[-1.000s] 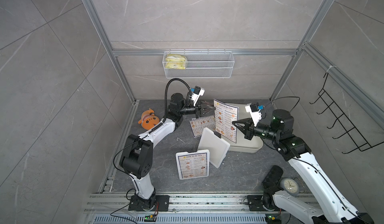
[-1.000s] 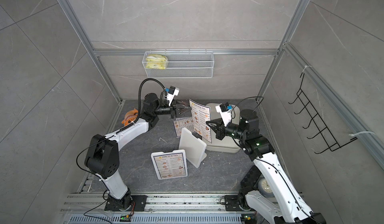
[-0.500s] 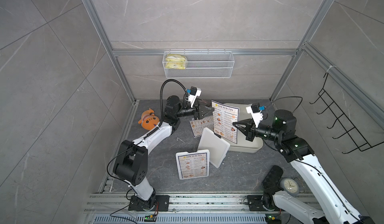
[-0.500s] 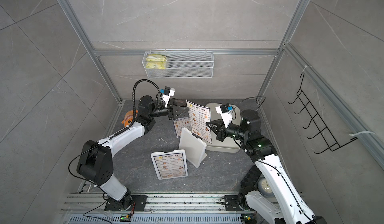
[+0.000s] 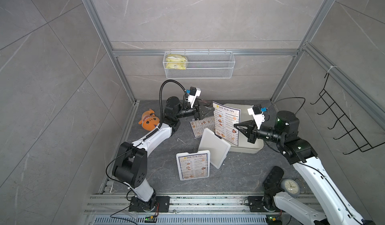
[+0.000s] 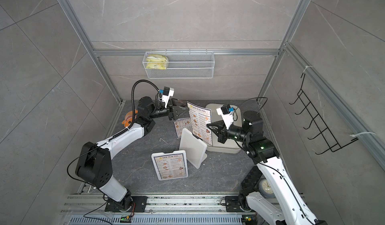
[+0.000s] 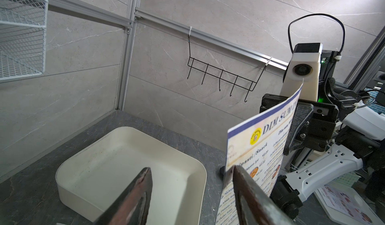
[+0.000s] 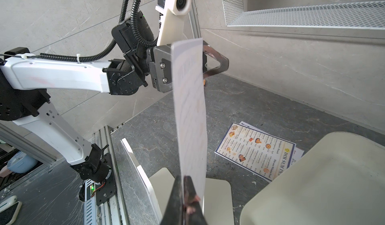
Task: Replace the menus in the menu holders
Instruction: Insert the menu into the menu holder.
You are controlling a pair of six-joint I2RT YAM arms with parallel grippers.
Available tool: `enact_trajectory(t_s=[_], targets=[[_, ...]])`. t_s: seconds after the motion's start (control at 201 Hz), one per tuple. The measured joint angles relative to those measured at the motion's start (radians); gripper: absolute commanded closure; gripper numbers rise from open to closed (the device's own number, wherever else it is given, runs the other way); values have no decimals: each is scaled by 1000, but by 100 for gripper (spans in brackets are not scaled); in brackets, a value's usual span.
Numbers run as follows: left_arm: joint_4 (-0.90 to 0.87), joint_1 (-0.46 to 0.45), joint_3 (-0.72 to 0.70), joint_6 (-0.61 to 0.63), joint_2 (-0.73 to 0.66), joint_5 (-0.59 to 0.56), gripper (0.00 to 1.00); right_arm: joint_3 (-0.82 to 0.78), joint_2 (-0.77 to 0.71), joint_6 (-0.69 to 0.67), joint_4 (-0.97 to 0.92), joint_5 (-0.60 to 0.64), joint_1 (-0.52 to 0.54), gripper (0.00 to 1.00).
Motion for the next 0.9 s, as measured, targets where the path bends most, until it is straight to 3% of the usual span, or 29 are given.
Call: enact_trajectory(t_s=[0.169,0.363,0.896], targets=[[-2,1,-15,12,-24,-6,34,0,3,0,1,-21,0,100],[10,6,-32,20,-41,-26,17,0,6,0,0,-34,0,100],[10,11,-74,48,-122,-68,14,0,42,6,12,-34,0,100]])
